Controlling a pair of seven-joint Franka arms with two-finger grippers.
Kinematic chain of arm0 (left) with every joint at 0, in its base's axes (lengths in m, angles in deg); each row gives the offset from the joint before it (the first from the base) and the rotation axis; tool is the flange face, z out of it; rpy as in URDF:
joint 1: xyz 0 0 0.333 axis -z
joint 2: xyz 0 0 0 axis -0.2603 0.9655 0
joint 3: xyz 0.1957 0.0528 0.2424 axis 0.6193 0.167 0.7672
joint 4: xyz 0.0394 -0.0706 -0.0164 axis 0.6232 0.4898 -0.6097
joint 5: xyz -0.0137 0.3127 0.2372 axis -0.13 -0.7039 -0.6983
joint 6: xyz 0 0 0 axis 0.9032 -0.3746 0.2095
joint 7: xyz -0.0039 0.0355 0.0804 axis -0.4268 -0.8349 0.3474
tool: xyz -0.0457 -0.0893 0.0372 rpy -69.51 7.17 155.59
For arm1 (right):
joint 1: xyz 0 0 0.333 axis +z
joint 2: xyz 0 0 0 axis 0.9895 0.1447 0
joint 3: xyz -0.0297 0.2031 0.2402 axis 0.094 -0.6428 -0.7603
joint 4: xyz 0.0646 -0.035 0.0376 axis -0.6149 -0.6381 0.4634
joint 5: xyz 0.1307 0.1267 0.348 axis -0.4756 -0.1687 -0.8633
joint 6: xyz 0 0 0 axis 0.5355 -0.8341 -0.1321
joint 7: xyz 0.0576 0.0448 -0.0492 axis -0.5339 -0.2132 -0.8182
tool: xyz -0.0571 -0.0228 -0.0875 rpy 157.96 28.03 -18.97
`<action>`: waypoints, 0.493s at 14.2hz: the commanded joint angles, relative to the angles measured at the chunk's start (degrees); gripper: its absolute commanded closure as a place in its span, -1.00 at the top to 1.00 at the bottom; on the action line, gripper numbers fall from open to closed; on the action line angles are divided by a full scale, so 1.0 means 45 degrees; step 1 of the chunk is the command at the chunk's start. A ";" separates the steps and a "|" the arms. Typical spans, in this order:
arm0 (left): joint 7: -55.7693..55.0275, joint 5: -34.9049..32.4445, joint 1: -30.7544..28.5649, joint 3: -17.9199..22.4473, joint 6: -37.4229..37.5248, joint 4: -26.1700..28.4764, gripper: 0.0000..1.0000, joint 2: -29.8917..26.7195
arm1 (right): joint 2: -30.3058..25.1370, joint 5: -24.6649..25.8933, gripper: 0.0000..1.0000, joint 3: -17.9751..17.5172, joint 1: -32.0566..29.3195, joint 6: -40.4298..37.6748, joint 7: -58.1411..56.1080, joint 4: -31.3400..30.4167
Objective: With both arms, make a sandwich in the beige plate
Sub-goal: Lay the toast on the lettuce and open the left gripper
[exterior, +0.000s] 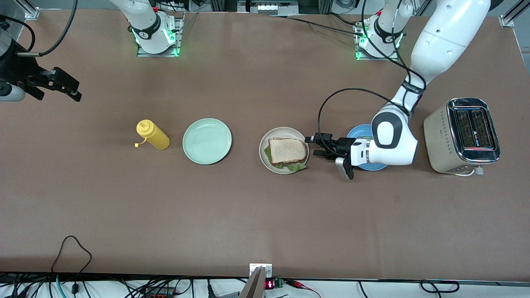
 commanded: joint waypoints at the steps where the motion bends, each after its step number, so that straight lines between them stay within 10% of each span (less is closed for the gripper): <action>1: -0.1815 -0.2310 -0.0075 0.0056 0.0206 0.0216 1.00 -0.1144 | -0.0102 0.0152 1.00 0.0014 0.0064 0.0000 0.0026 0.0059; 7: -0.5644 -0.8793 -0.0679 0.0154 0.2176 -0.0836 1.00 -0.2551 | -0.0102 0.0152 1.00 0.0014 0.0084 -0.0019 0.0026 0.0059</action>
